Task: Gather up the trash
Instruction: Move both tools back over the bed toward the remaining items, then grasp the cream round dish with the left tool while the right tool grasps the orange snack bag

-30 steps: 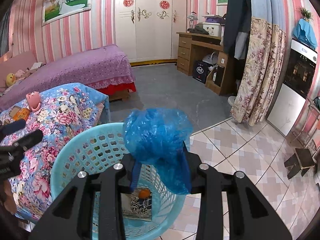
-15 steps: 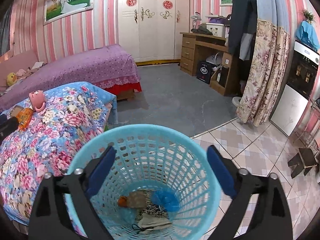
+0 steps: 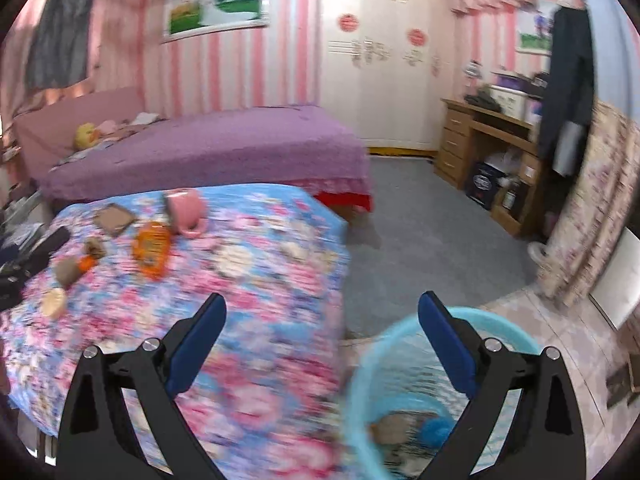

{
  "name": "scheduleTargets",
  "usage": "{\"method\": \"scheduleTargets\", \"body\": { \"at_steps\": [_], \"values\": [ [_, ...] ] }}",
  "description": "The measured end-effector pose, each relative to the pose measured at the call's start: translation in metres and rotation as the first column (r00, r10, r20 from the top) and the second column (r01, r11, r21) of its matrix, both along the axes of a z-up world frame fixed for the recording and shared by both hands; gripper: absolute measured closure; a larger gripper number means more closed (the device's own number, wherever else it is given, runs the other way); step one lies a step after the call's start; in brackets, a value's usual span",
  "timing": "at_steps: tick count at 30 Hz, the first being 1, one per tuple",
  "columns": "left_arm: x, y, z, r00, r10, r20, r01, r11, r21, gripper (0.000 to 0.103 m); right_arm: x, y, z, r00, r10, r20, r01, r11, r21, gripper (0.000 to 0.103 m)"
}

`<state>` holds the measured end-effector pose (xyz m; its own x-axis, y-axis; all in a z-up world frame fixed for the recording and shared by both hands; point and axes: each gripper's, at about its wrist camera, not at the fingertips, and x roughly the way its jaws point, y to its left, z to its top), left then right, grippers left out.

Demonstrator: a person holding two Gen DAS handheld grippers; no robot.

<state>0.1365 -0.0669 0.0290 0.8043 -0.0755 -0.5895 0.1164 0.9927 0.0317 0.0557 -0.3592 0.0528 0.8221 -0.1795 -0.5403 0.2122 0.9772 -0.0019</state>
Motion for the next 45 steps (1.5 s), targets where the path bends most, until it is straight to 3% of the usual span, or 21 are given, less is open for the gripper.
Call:
{"method": "scheduleTargets", "body": {
  "at_steps": [5,8,12,21,30,35,45],
  "values": [
    [0.029,0.069,-0.037,0.99,0.113,-0.088,-0.116,0.993,-0.02,0.005,0.04,0.065,-0.023,0.995,0.089,-0.039,-0.087,0.995,0.044,0.006],
    [0.042,0.085,-0.059,0.981,0.075,-0.177,-0.086,0.995,-0.055,0.005,0.06,0.1,-0.044,0.989,0.125,-0.08,-0.121,0.991,0.057,0.006],
    [0.049,0.081,-0.076,0.98,0.047,-0.191,-0.046,0.999,0.01,0.005,0.073,0.129,-0.07,0.985,0.108,-0.137,-0.101,0.993,0.062,0.006],
    [0.055,0.083,-0.095,0.975,0.055,-0.217,-0.049,0.998,0.034,0.005,0.069,0.141,-0.084,0.982,0.08,-0.173,-0.064,0.993,0.094,0.006],
    [0.057,0.076,-0.096,0.976,0.04,-0.212,-0.039,0.999,0.011,0.006,0.072,0.138,-0.079,0.979,0.071,-0.193,-0.065,0.997,0.036,0.006],
    [0.059,0.067,-0.099,0.976,0.025,-0.217,-0.017,0.999,0.039,0.007,0.076,0.141,-0.08,0.978,0.078,-0.196,-0.078,0.997,0.011,0.006],
    [0.06,0.067,-0.103,0.973,0.022,-0.231,-0.016,1.0,0.026,0.008,0.072,0.153,-0.086,0.97,0.097,-0.223,-0.124,0.986,-0.111,0.006]
  ]
}}
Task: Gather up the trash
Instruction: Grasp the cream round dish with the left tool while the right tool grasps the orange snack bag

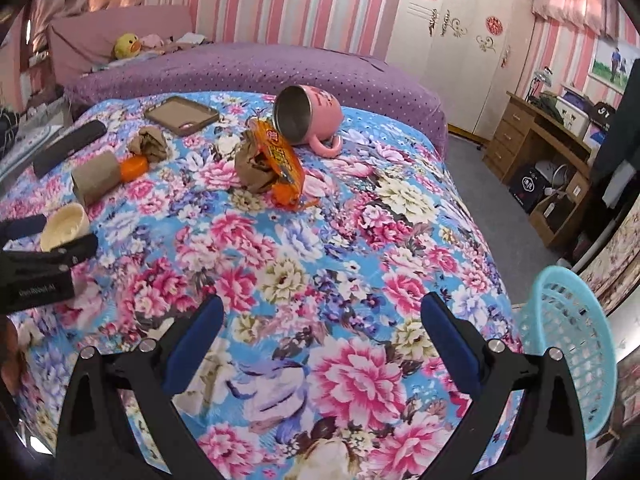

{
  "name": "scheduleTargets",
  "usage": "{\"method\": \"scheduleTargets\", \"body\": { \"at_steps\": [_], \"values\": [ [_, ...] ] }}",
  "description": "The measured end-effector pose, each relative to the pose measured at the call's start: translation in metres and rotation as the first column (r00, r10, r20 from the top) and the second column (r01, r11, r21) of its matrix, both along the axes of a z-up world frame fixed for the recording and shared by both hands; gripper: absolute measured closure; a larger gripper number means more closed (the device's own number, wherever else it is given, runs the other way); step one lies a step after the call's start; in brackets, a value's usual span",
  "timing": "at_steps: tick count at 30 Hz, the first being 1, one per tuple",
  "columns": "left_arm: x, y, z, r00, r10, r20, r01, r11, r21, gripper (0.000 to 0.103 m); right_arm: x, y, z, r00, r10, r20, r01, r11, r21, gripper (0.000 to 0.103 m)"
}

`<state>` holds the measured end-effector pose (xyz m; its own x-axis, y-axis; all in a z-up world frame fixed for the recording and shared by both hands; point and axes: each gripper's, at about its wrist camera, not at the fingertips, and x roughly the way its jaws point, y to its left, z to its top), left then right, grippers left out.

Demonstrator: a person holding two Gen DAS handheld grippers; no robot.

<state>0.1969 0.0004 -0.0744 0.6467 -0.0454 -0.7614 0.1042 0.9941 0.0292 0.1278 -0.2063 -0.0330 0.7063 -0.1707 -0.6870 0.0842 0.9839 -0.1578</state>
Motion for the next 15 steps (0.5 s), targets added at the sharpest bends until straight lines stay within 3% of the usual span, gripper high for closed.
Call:
{"method": "scheduleTargets", "body": {
  "at_steps": [10,15],
  "values": [
    [0.003,0.0,-0.003,1.0,-0.001,-0.016,0.001,1.0,-0.008,0.013,0.018,-0.003,0.006,1.0,0.016,0.012,-0.016,0.999,0.037,0.006],
    [0.005,-0.006,-0.004,1.0,-0.027,-0.015,0.027,1.0,0.005,0.024,0.031,-0.009,0.0,1.0,0.017,0.016,-0.019,0.997,0.076,0.006]
  ]
}}
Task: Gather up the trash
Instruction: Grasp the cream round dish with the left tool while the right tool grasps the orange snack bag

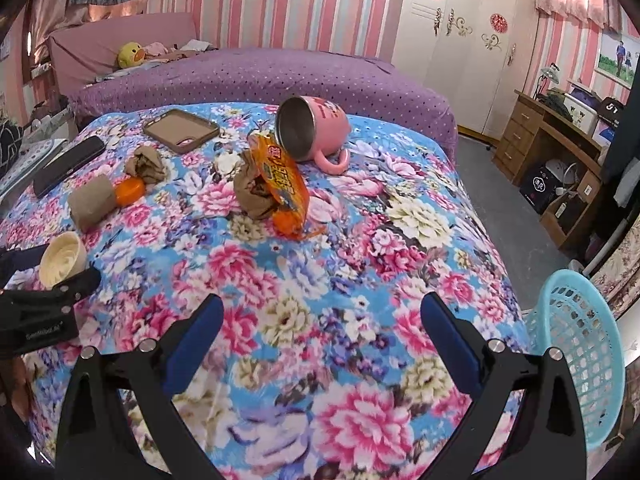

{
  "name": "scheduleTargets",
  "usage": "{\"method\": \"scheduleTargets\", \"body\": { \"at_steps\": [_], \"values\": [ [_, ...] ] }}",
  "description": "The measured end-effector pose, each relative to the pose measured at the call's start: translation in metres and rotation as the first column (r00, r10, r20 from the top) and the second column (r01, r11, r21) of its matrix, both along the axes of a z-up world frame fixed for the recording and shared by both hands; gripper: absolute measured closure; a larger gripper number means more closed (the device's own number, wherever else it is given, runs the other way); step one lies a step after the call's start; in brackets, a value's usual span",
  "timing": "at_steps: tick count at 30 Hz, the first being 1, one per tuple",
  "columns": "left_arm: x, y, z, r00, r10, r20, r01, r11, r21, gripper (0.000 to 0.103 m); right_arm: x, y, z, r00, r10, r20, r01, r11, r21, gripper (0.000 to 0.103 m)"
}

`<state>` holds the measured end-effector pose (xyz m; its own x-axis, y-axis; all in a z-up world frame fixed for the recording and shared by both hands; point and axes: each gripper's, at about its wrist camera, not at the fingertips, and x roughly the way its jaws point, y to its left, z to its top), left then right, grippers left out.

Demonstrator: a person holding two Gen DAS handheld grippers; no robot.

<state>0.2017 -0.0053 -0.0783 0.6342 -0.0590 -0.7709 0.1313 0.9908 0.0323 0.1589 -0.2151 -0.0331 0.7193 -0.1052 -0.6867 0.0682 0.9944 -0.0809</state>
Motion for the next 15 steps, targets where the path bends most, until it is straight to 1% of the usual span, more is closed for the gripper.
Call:
{"method": "scheduleTargets", "body": {
  "at_steps": [2,3,4,6,8,10,12,13,15],
  "values": [
    [-0.001,0.001,0.001,1.0,-0.008,0.001,0.008,1.0,-0.011,0.035,0.012,-0.002,-0.002,1.0,0.005,0.0,-0.005,1.0,0.03,0.006],
    [-0.002,0.002,0.002,1.0,-0.01,0.003,0.01,1.0,-0.011,0.04,0.017,-0.001,-0.002,1.0,0.009,0.002,-0.009,0.999,0.031,0.006],
    [-0.003,0.002,0.003,1.0,-0.014,0.002,0.014,1.0,-0.012,0.043,0.024,0.0,-0.002,1.0,0.015,0.006,-0.015,1.0,0.025,0.006],
    [-0.005,0.004,0.004,1.0,-0.027,0.007,0.028,1.0,-0.014,0.043,0.042,0.004,-0.002,0.999,0.03,0.009,-0.03,0.999,-0.013,0.007],
    [-0.004,0.007,0.004,0.999,-0.031,0.013,0.031,1.0,-0.001,0.043,0.052,0.005,-0.003,0.999,0.035,0.012,-0.034,0.999,-0.04,0.008],
    [-0.002,0.011,0.005,1.0,-0.019,0.011,0.019,1.0,-0.01,0.043,0.067,0.005,-0.006,0.999,0.047,0.001,-0.047,0.998,-0.043,0.019],
    [0.001,0.016,0.009,1.0,0.007,0.021,-0.007,1.0,-0.022,0.043,0.081,0.004,-0.011,0.997,0.065,-0.033,-0.065,0.998,-0.016,0.039],
    [0.003,0.017,0.012,0.999,0.017,0.029,-0.016,0.999,-0.029,0.043,0.085,0.003,-0.013,0.996,0.074,-0.042,-0.074,0.997,-0.005,0.042],
    [0.005,0.018,0.018,0.998,0.031,0.05,-0.029,0.999,-0.036,0.043,0.094,0.003,-0.018,0.994,0.095,-0.058,-0.095,0.995,0.012,0.056]
  ]
}}
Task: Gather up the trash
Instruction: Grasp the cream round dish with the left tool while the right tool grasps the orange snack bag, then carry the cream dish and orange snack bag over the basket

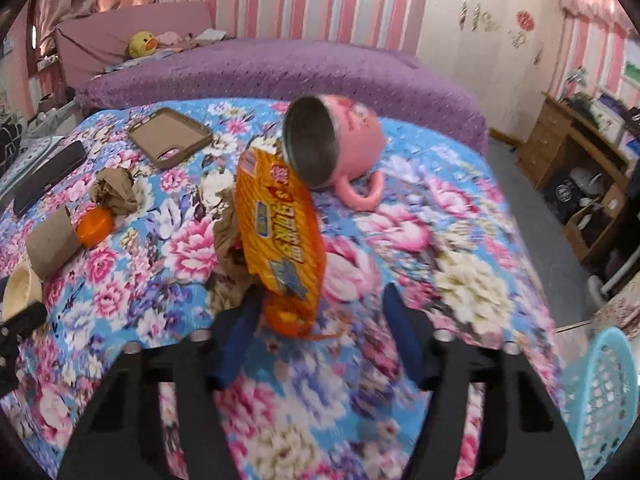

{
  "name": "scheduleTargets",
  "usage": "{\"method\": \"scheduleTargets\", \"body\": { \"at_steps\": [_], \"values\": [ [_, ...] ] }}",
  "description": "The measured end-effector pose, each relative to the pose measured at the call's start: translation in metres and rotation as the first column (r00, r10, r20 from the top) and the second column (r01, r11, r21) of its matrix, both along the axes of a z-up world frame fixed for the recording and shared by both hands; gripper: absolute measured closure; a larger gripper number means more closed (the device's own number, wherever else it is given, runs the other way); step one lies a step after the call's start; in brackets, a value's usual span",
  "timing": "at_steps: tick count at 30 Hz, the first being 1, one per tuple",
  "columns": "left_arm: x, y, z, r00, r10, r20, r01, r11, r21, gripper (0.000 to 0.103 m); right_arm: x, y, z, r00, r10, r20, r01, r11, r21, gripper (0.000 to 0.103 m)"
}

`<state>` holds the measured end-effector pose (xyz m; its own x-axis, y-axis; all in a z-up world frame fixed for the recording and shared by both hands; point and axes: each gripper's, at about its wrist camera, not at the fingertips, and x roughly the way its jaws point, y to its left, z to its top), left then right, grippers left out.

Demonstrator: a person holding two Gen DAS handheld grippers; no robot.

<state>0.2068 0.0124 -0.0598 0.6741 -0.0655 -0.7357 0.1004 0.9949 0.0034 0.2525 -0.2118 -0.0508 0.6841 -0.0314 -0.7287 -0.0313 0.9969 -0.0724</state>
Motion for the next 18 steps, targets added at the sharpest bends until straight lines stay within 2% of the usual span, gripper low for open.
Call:
{"method": "scheduleTargets", "body": {
  "at_steps": [1,2,5,12,18],
  "values": [
    [0.001,-0.001,0.002,1.0,0.001,0.006,-0.001,1.0,0.0,0.043,0.003,0.0,-0.002,1.0,0.025,-0.013,-0.025,0.999,0.02,0.063],
    [0.001,-0.002,0.004,1.0,0.003,0.014,-0.003,1.0,0.002,0.043,0.004,0.0,-0.003,0.999,0.046,-0.02,-0.045,0.998,0.04,0.078],
    [-0.002,-0.009,0.009,0.999,0.005,0.049,-0.007,0.999,0.032,0.043,-0.006,0.0,0.004,0.997,0.079,0.019,-0.08,0.996,0.038,0.089],
    [-0.01,-0.024,0.022,0.995,0.031,0.099,-0.034,0.999,0.031,0.043,-0.052,-0.027,0.035,0.991,0.08,0.103,-0.089,0.993,0.08,0.089],
    [-0.021,-0.036,0.028,0.993,0.049,0.112,-0.054,0.998,0.044,0.043,-0.079,-0.052,0.041,0.994,0.062,0.094,-0.075,0.988,0.138,0.089]
  ]
}}
